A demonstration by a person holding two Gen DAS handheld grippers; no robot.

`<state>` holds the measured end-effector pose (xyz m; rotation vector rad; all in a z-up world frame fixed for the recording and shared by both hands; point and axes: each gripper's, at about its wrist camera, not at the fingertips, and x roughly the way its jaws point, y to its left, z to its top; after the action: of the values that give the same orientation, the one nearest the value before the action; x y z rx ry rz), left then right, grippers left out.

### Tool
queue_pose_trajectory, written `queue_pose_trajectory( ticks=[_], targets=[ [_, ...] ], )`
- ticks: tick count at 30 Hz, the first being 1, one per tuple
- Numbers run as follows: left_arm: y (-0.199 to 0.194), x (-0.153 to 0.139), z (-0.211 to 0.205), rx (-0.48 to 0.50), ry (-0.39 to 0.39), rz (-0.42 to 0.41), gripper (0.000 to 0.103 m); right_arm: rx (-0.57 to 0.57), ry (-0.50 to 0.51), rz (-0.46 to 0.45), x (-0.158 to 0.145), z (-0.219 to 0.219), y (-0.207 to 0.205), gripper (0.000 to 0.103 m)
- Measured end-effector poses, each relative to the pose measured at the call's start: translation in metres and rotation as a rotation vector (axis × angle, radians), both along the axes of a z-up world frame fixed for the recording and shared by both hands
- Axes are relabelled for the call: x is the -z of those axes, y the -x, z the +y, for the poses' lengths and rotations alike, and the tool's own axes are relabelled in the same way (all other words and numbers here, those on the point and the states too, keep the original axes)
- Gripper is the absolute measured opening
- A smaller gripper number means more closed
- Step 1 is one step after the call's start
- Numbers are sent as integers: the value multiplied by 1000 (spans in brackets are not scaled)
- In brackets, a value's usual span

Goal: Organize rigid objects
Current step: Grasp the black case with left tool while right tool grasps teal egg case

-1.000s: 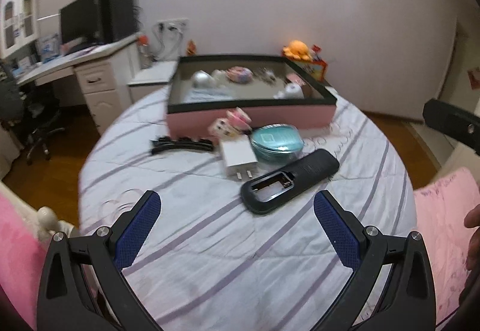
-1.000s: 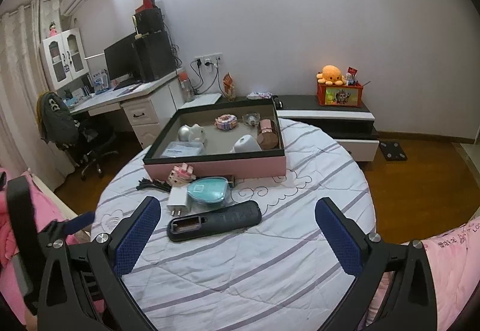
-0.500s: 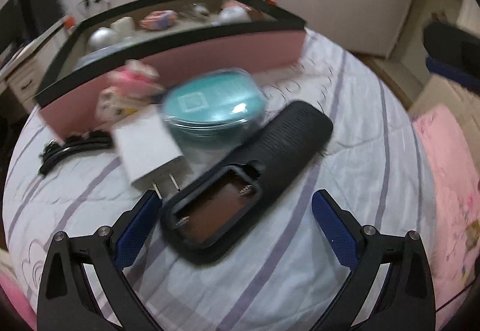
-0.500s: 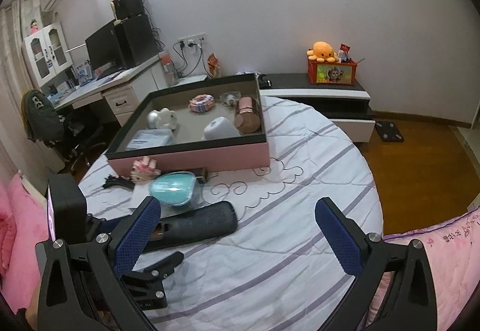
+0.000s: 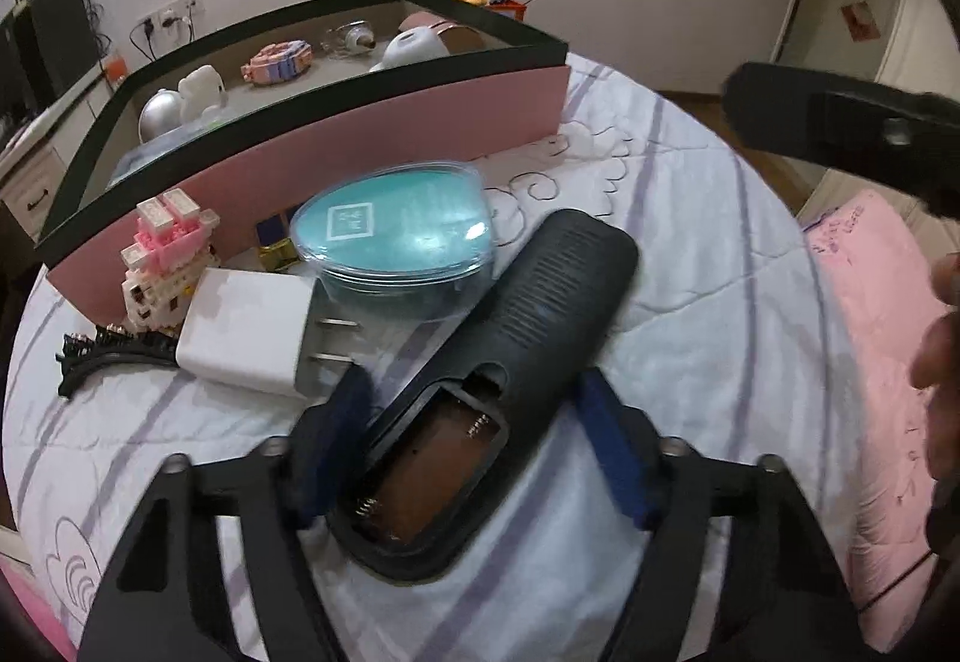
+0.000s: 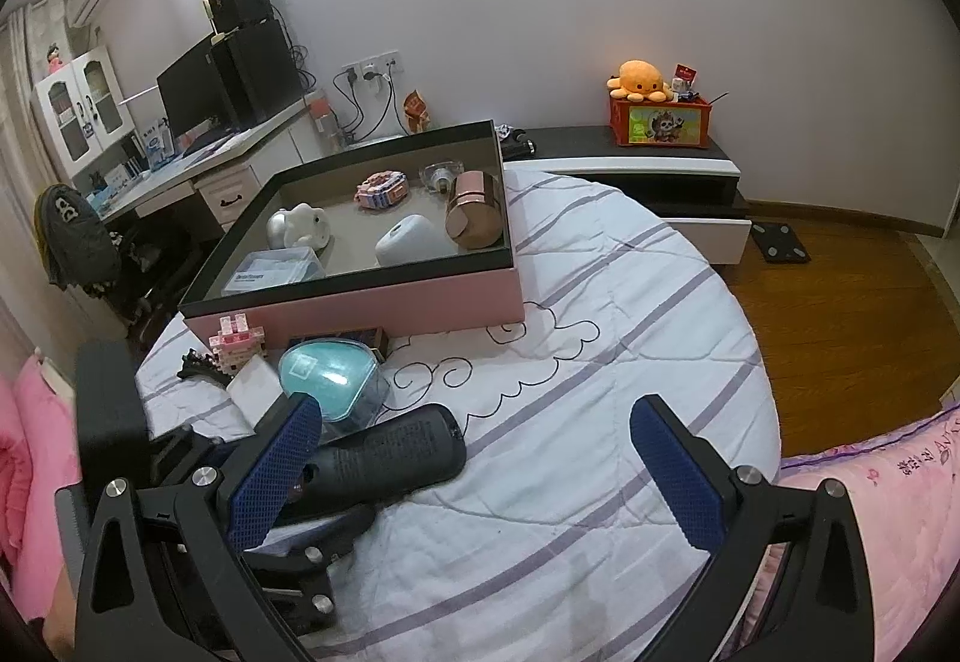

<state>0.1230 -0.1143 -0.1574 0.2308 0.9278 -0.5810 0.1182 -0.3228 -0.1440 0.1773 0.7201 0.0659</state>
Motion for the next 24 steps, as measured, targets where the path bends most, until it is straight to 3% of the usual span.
queue_pose_trajectory(
  ticks=[3, 6, 7, 8, 9, 10, 11, 12, 20, 24],
  targets=[
    [6, -2, 1, -2, 13, 7, 57, 4, 1, 5, 2, -1, 0, 103],
    [10, -3, -2, -3, 10, 3, 57, 7, 6, 11, 4, -1, 0, 103],
    [9, -2, -4, -6, 4, -6, 60, 8, 8, 13, 5, -1, 0, 103],
    [7, 0, -7, -6, 9, -9, 75, 9, 9, 15, 6, -2, 0, 103],
    [5, 3, -12, -3, 6, -18, 83, 9, 7, 18, 7, -1, -1, 103],
    [3, 5, -15, -7, 1, -21, 83, 9, 6, 19, 8, -1, -1, 103],
    [2, 4, -17, -11, -2, -28, 74, 15, 7, 19, 8, -2, -1, 103],
    [1, 2, -18, -14, -1, -34, 58, 16, 6, 18, 8, -3, 0, 103],
    [14, -2, 0, -65, 111, 4, 46, 19, 11, 30, 12, -5, -1, 103],
    [26, -4, 11, -88, 129, 12, 45, 9, 13, 37, 15, -1, -4, 103]
  ],
)
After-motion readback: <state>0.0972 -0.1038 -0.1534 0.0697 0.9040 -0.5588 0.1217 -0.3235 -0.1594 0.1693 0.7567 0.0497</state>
